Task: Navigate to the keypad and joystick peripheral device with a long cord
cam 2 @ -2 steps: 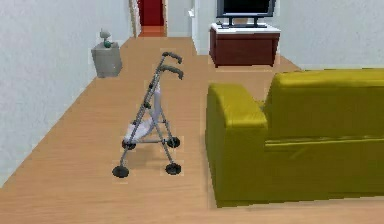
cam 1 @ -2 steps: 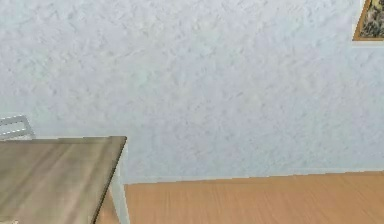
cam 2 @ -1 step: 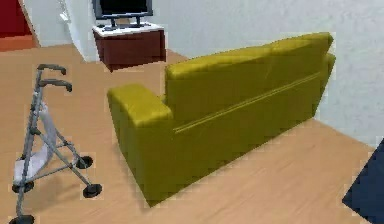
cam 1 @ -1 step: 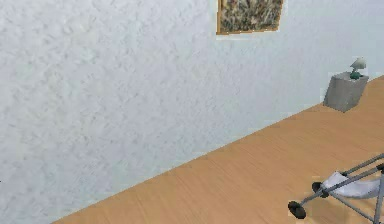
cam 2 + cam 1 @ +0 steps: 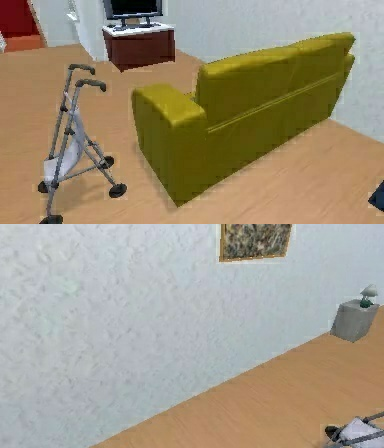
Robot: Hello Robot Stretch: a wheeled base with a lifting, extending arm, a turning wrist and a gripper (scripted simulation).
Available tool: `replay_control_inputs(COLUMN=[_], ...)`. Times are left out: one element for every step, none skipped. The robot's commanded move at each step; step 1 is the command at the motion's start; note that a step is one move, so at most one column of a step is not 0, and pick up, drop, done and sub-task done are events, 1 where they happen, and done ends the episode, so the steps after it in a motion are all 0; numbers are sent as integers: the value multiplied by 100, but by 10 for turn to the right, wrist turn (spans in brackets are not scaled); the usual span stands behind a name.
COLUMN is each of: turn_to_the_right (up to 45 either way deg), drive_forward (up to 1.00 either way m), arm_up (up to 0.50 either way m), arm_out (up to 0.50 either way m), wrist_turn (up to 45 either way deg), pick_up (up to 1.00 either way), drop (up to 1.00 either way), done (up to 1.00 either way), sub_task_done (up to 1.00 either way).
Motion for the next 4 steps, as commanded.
replay_control_inputs(turn_to_the_right=[450, 90, 30, 0], drive_forward=[0, 0, 0, 5], arm_up=[0, 0, 0, 0], arm_out=[0, 0, 0, 0], wrist_turn=[0, 0, 0, 0], pick_up=[0, 0, 0, 0], drop=[0, 0, 0, 0], done=[0, 0, 0, 0], sub_task_done=[0, 0, 0, 0])
